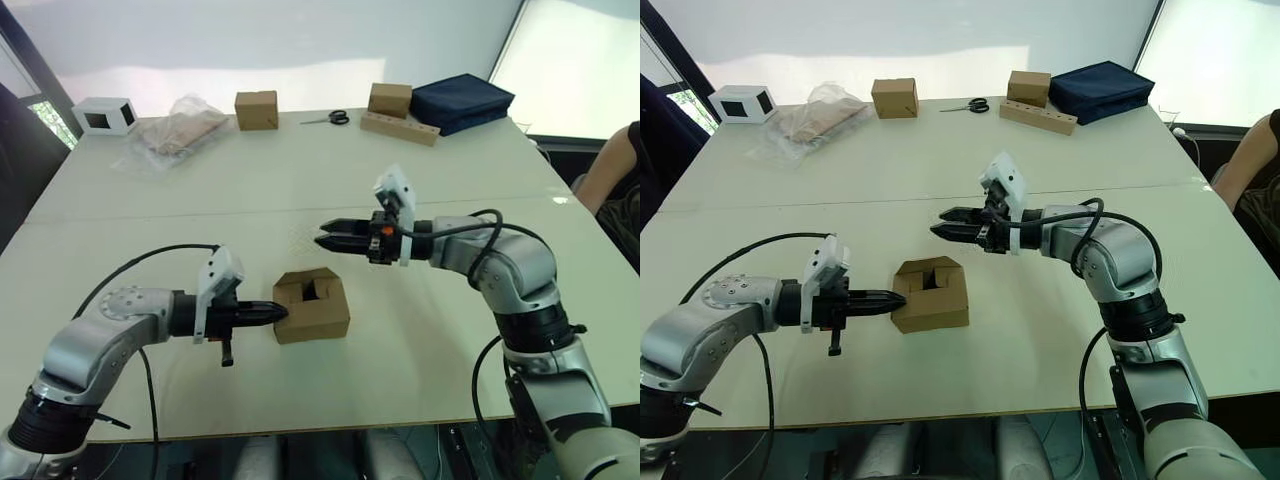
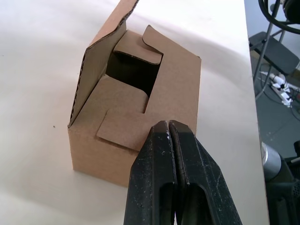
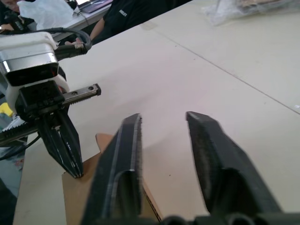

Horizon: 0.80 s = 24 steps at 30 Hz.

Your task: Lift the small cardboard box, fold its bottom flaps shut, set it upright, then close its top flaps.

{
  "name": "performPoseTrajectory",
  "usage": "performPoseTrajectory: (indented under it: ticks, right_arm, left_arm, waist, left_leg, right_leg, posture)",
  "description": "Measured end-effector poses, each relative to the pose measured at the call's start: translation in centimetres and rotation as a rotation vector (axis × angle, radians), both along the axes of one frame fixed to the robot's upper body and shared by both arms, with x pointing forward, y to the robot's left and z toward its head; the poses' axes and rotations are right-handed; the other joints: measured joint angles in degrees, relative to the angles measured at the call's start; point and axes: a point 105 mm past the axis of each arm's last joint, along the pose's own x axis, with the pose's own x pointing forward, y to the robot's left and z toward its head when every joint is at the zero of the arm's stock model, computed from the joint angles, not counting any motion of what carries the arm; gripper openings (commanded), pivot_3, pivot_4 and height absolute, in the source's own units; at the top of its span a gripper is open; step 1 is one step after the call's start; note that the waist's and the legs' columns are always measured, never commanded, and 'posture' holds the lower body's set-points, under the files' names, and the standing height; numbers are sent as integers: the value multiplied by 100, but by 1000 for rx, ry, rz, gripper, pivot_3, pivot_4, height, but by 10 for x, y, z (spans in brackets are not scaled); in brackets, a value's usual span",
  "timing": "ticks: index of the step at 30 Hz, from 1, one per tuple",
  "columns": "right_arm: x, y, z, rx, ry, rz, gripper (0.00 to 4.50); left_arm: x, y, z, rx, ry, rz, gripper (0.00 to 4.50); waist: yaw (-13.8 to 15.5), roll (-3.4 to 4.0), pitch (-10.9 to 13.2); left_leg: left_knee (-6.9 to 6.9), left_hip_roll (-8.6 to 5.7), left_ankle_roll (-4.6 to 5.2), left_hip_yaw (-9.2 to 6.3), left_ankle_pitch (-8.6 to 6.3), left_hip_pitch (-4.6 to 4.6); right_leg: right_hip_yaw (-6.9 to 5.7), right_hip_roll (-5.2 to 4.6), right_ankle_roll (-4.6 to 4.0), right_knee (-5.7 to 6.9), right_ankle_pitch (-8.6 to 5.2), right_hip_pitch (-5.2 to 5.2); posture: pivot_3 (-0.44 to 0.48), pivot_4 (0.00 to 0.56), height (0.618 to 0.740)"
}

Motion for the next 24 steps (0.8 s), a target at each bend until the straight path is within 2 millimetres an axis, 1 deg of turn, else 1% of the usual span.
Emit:
performPoseTrajectory:
  ticks: [2, 6, 9, 13, 16, 24]
  right_arm:
    - [-3, 2, 0, -17, -1, 36, 1449]
    - [-10, 3, -8, -55, 23, 93, 1449]
    - [-13, 7, -16, -84, 46, 114, 1449]
    - [-14, 8, -21, -91, 79, 113, 1449]
    - [-16, 13, -19, -44, 121, 118, 1449]
    - [-11, 8, -11, 8, 142, 64, 1449]
  left_arm:
    - [-1, 1, 1, 8, -2, -6, 0]
    - [-2, 3, 0, 18, 4, -8, 0]
    - [-2, 3, -1, 18, 2, -8, 0]
    - [-2, 3, -1, 18, 0, -6, 0]
    - [-2, 3, -1, 16, -1, -5, 0]
    - [-1, 3, -1, 16, -5, 2, 0]
  waist:
    - [0, 0, 0]
    - [6, 0, 0]
    - [3, 0, 0]
    - [5, 0, 0]
    - [3, 0, 0]
    - [3, 0, 0]
  left_leg:
    - [0, 0, 0, 0, 0, 0]
    - [0, 0, 0, 0, 0, 0]
    - [0, 0, 0, 0, 0, 0]
    - [0, 0, 0, -1, 0, 0]
    - [0, 0, 0, -1, 0, 0]
    - [0, 0, 0, -1, 0, 0]
  right_leg:
    - [0, 0, 0, 0, 0, 0]
    - [0, -1, 0, 0, 0, 1]
    - [0, 0, 0, 0, 0, 0]
    - [0, -1, 0, 0, 0, 0]
    - [0, 0, 0, 0, 0, 0]
    - [0, 0, 0, 0, 0, 0]
  posture:
    - [0, 150, 740]
    - [0, 150, 740]
    - [0, 150, 740]
    - [0, 150, 740]
    - [0, 150, 740]
    - [0, 150, 740]
